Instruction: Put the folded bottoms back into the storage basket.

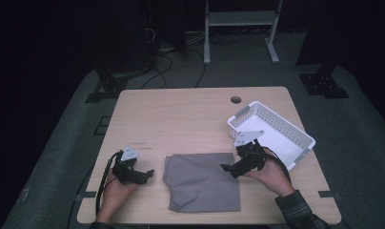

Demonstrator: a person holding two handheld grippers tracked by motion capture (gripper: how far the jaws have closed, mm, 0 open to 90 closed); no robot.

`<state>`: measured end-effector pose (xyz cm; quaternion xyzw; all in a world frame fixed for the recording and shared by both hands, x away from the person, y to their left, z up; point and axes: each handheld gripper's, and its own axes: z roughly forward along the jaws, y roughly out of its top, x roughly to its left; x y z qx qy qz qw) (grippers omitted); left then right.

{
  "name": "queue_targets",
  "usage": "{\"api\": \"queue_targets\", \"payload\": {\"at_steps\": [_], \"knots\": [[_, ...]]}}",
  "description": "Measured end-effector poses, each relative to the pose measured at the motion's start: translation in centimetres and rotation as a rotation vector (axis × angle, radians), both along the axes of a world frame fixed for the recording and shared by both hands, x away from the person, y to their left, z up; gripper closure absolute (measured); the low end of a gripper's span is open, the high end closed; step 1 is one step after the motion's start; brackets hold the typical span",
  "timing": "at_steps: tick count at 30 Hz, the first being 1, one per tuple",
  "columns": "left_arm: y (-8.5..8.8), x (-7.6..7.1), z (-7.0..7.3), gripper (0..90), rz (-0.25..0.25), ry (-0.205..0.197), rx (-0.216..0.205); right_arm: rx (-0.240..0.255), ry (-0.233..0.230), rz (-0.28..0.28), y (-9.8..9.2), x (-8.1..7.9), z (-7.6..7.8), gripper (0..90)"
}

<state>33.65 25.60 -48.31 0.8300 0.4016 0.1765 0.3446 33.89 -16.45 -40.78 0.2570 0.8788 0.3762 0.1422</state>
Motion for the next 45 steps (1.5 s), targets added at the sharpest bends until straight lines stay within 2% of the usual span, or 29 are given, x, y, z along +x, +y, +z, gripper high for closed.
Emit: {"api": "queue_targets", "payload": {"at_steps": [7,26,32,40,45], "knots": [[0.0,0.0,0.0,0.0,0.0,0.0,0.0,-0.002,0.019,0.072,1.7,-0.4,-1.0,0.0],[0.0,0.0,0.0,0.0,-0.003,0.0,0.001,-0.034,0.057,0.165,5.3,-0.9,-3.2,0.0],[0.0,0.0,0.0,0.0,-0.003,0.0,0.001,-0.049,0.052,0.195,6.3,-0.9,-3.9,0.0],[0.0,0.0,0.0,0.0,-0.003,0.0,0.001,-0.043,0.055,0.24,7.6,-1.2,-4.6,0.0],[0.0,0.0,0.0,0.0,-0.004,-0.001,0.001,-0.055,0.06,0.266,8.4,-1.2,-5.6,0.0]]}}
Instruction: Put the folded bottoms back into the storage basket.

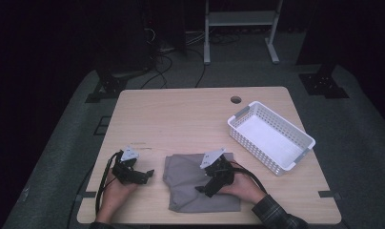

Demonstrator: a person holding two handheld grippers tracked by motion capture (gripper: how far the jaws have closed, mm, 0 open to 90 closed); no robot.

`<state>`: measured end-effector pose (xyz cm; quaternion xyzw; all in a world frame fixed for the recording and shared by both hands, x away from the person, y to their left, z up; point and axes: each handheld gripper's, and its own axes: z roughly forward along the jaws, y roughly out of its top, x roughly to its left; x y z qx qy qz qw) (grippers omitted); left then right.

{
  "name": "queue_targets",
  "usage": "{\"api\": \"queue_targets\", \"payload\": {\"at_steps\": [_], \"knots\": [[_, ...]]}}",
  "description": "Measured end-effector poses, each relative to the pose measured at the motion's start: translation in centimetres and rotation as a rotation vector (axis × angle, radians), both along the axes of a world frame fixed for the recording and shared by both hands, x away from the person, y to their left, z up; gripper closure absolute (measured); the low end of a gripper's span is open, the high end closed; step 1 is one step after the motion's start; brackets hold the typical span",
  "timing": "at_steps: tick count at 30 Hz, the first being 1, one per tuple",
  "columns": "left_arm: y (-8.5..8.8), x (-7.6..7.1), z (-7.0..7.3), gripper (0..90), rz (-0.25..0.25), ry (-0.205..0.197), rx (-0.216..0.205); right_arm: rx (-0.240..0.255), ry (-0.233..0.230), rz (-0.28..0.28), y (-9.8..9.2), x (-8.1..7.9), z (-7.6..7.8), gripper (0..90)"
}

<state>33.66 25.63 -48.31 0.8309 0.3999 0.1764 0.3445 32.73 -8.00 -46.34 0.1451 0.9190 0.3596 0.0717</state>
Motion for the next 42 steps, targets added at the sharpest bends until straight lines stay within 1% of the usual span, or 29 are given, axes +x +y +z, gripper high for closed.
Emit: {"api": "queue_targets", "payload": {"at_steps": [4,6,12,14,16,18,19,21,24,27,33,34,36,37,39,42], "knots": [[0.0,0.0,0.0,0.0,0.0,0.0,0.0,-0.025,0.001,0.014,0.4,-0.1,-0.7,0.0],[0.0,0.0,0.0,0.0,0.0,0.0,0.0,-0.048,-0.02,0.027,0.6,-0.2,-1.1,0.0],[0.0,0.0,0.0,0.0,0.0,0.0,0.0,-0.045,-0.027,0.022,0.5,-0.4,-1.1,0.0],[0.0,0.0,0.0,0.0,0.0,0.0,0.0,-0.041,-0.022,0.011,0.6,-0.4,-1.2,0.0],[0.0,0.0,0.0,0.0,0.0,0.0,0.0,-0.044,-0.016,0.011,0.5,-0.3,-1.2,0.0],[0.0,0.0,0.0,0.0,0.0,0.0,0.0,-0.037,0.011,0.017,0.5,-0.1,-1.3,1.0],[0.0,0.0,0.0,0.0,0.0,0.0,0.0,-0.042,0.014,0.019,0.5,-0.1,-1.1,4.9],[0.0,0.0,0.0,0.0,0.0,0.0,0.0,-0.047,0.019,0.014,0.5,-0.2,-1.1,6.0],[0.0,0.0,0.0,0.0,0.0,0.0,0.0,-0.053,0.022,0.0,0.6,-0.3,-0.9,10.7],[0.0,0.0,0.0,0.0,0.0,0.0,0.0,-0.05,0.023,-0.018,0.5,-0.4,-0.7,20.0],[0.0,0.0,0.0,0.0,0.0,0.0,0.0,-0.026,-0.001,-0.024,0.3,-0.7,-0.4,53.2],[0.0,0.0,0.0,0.0,0.0,0.0,0.0,-0.028,-0.009,-0.042,0.4,-0.8,-0.4,59.0],[0.0,0.0,0.0,0.0,0.0,0.0,0.0,-0.037,-0.008,-0.071,0.6,-0.9,-0.2,63.1],[0.0,0.0,0.0,0.0,0.0,0.001,0.0,-0.038,-0.006,-0.079,0.6,-0.9,-0.2,63.7],[0.0,0.0,0.0,0.0,0.0,0.0,0.0,-0.022,0.0,-0.095,0.6,-1.0,-0.3,64.2],[0.0,0.0,0.0,0.0,0.0,0.0,0.0,0.001,0.031,-0.108,0.3,-0.9,0.0,65.7]]}}
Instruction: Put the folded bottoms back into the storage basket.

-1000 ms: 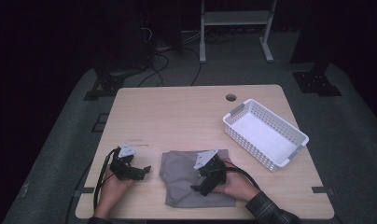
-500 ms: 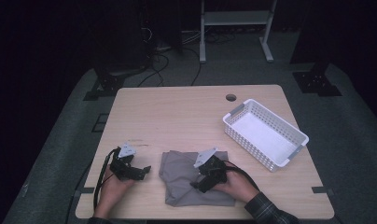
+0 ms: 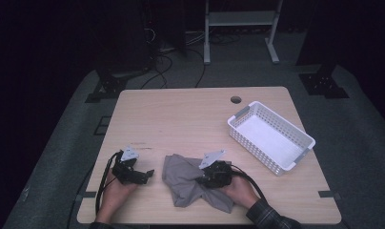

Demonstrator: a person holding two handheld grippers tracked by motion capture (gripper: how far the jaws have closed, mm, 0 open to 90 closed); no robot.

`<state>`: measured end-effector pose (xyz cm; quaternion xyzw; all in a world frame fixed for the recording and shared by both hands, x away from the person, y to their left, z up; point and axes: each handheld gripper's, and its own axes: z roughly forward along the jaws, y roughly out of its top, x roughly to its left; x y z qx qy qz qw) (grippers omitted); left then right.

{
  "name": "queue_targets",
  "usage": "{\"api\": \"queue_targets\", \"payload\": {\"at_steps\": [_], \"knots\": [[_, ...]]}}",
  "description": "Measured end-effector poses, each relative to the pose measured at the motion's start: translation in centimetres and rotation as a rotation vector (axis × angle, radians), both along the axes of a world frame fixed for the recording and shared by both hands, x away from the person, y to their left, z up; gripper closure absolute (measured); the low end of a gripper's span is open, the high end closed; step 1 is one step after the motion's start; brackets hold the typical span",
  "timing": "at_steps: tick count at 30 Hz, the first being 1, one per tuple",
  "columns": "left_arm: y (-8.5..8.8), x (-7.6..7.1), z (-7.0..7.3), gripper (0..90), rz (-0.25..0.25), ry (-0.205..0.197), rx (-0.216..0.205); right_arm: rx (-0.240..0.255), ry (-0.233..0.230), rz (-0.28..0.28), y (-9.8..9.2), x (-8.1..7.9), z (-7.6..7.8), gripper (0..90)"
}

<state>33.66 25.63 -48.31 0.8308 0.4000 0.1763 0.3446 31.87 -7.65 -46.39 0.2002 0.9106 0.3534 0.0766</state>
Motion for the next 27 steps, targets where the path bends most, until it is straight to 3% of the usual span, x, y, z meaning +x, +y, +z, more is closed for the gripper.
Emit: {"api": "queue_targets", "payload": {"at_steps": [2,10,27], "knots": [[0.0,0.0,0.0,0.0,0.0,0.0,0.0,0.016,0.021,-0.013,-0.1,0.1,0.4,66.8],[0.0,0.0,0.0,0.0,-0.004,-0.001,-0.003,0.038,0.022,-0.037,-0.9,0.1,1.8,67.5],[0.0,0.0,0.0,0.0,-0.004,0.0,-0.002,0.084,-0.029,-0.097,-3.4,0.5,5.9,67.5]]}}
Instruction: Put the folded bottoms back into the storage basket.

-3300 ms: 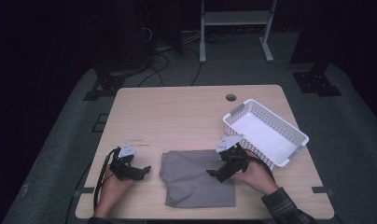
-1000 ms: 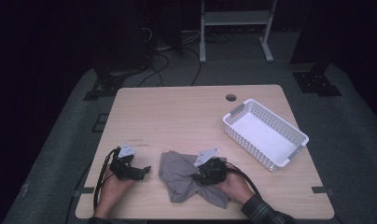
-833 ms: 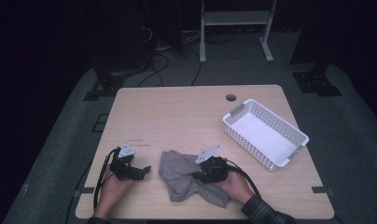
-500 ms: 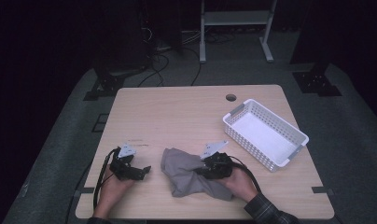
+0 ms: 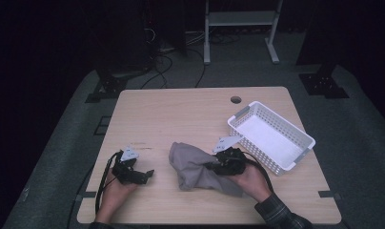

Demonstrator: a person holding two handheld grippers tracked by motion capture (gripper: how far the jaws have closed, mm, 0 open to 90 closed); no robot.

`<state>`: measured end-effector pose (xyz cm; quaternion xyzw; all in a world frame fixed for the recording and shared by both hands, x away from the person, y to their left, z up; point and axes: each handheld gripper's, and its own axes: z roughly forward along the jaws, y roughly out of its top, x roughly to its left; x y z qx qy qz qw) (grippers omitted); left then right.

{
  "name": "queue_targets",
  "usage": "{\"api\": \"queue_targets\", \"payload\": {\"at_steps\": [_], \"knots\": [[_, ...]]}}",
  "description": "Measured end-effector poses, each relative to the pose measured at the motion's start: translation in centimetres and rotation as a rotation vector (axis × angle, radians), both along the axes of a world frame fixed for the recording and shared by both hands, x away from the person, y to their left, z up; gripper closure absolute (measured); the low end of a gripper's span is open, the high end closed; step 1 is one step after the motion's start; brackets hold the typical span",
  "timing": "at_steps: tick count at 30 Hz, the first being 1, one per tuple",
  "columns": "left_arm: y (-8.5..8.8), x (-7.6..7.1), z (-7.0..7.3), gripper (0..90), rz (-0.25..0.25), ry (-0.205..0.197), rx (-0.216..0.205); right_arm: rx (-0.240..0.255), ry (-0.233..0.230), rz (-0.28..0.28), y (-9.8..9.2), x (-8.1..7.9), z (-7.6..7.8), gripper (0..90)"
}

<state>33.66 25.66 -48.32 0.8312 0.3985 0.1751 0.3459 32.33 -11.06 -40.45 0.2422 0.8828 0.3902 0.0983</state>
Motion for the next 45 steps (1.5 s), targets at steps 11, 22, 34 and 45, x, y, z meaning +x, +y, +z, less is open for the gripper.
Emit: {"api": "queue_targets", "payload": {"at_steps": [11,22,34,45], "knots": [[0.0,0.0,0.0,0.0,0.001,0.0,-0.001,0.024,-0.041,-0.037,-1.7,0.5,2.6,67.4],[0.0,0.0,0.0,0.0,0.0,0.001,0.0,0.061,-0.074,-0.101,-4.1,0.8,4.8,67.4],[0.0,0.0,0.0,0.0,0.0,-0.002,0.0,0.079,-0.102,-0.177,-6.2,1.1,6.1,67.4],[0.0,0.0,0.0,0.0,-0.003,0.001,0.005,0.075,-0.128,-0.256,-9.0,1.8,7.2,67.4]]}}
